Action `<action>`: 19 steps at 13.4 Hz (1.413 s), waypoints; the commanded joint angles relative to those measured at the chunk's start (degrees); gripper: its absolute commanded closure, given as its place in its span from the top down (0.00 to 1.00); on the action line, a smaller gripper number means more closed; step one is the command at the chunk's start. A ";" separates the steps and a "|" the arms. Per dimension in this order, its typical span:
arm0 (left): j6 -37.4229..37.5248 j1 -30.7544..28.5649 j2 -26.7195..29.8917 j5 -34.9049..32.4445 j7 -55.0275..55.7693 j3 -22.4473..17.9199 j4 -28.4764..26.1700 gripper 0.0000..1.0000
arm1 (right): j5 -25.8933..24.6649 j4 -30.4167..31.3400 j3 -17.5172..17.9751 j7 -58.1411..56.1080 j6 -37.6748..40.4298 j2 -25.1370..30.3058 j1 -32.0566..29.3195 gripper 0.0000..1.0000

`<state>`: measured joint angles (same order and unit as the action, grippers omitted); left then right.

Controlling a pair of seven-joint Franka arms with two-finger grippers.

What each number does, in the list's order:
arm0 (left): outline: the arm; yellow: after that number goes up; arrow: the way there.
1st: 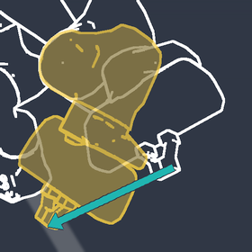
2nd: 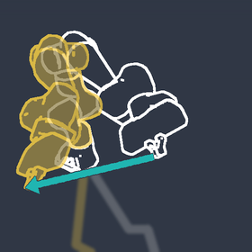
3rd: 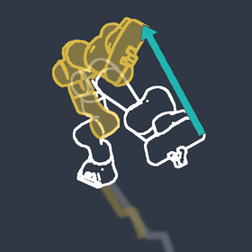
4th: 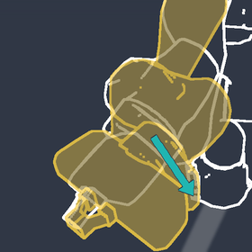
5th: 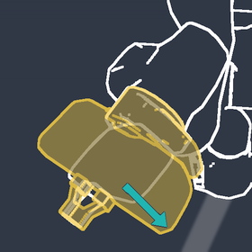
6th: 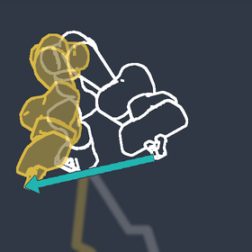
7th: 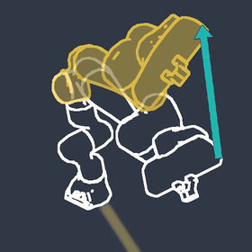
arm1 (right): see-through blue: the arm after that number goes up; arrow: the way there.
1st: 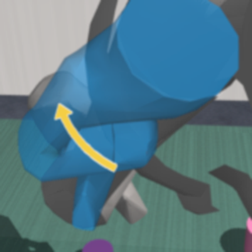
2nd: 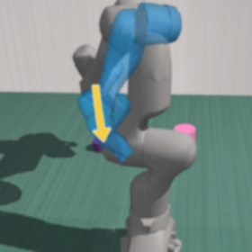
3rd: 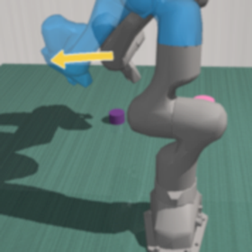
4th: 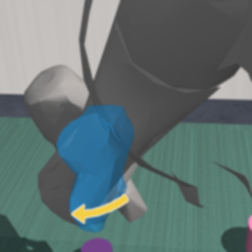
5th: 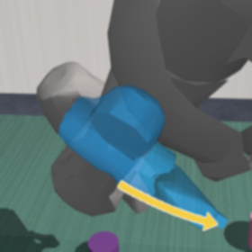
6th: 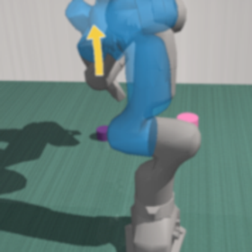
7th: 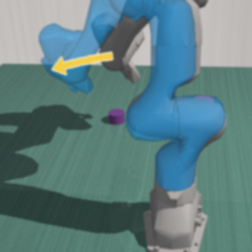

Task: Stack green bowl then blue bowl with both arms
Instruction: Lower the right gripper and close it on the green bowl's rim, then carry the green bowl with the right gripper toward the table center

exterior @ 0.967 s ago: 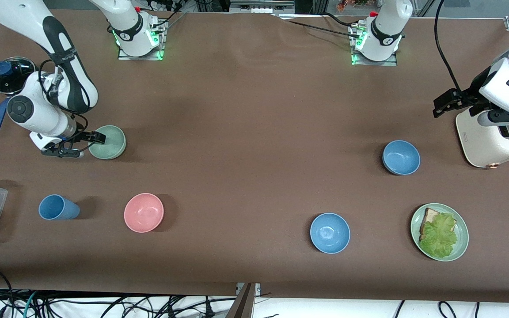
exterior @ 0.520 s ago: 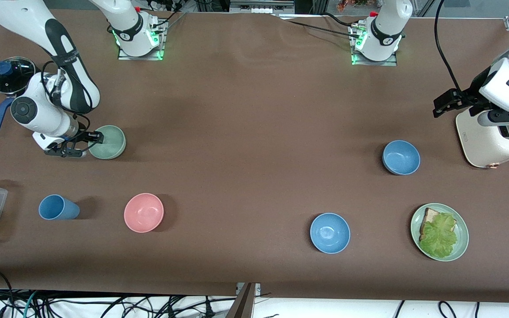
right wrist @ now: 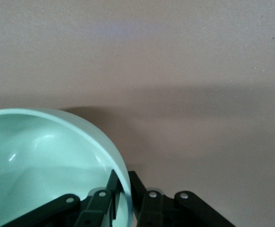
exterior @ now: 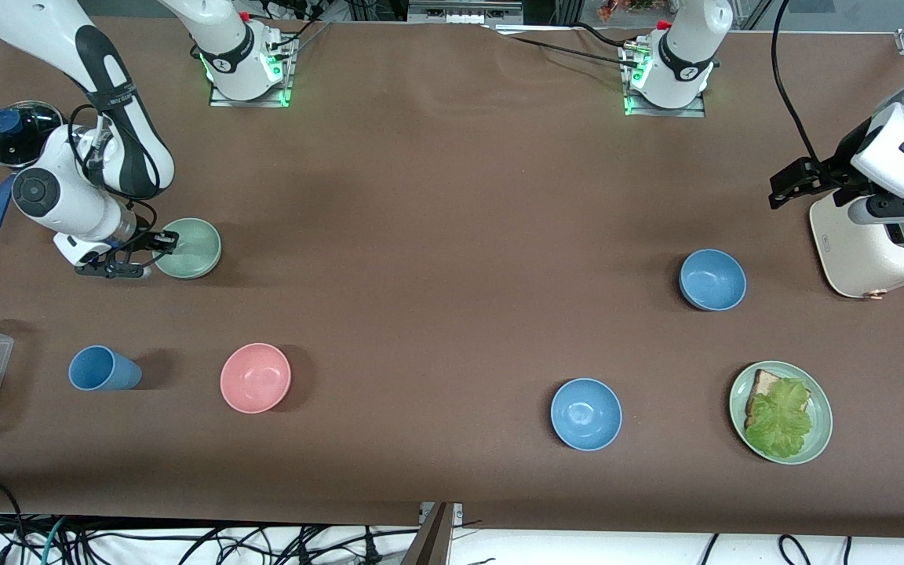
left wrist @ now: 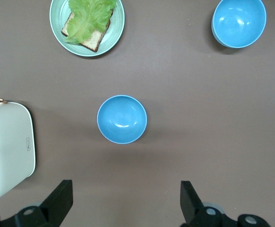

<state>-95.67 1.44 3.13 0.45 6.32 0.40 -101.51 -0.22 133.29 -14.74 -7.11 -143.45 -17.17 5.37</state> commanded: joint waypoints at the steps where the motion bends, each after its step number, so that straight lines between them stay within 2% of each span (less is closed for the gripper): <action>1: 1.27 -0.39 -0.67 -0.10 -0.08 0.21 1.67 1.00 | -0.13 -0.04 1.90 -0.28 2.02 4.49 -0.19 0.00; 3: 1.27 -0.39 -0.67 -0.10 -0.08 0.21 1.67 1.00 | 0.13 -3.10 5.23 1.29 8.85 8.10 -0.10 0.00; 6: 1.27 -0.39 -0.67 -0.10 -0.08 0.21 1.58 1.00 | 2.23 -12.84 13.92 8.55 21.60 8.12 -0.01 0.00; 9: 1.27 -0.39 -0.67 -0.10 -0.08 0.21 1.58 1.00 | 3.82 -18.93 20.35 21.82 23.04 5.49 2.70 0.00; 11: 1.27 -0.39 -0.67 -0.10 -0.08 0.21 1.58 1.00 | 6.53 -23.66 21.77 27.91 23.04 1.55 7.26 0.00; 15: 1.27 -0.39 -0.67 -0.10 -0.08 0.21 1.58 1.00 | 15.14 -30.18 21.86 33.90 20.33 -5.93 15.44 0.00; 19: 1.27 -0.39 -0.67 -0.10 -0.08 0.21 1.58 1.00 | 16.75 -31.16 21.86 39.52 11.99 -11.55 24.23 0.00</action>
<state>-95.64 1.44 3.13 0.45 6.32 0.32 -101.51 15.50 103.88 7.50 29.83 -129.17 -25.79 26.10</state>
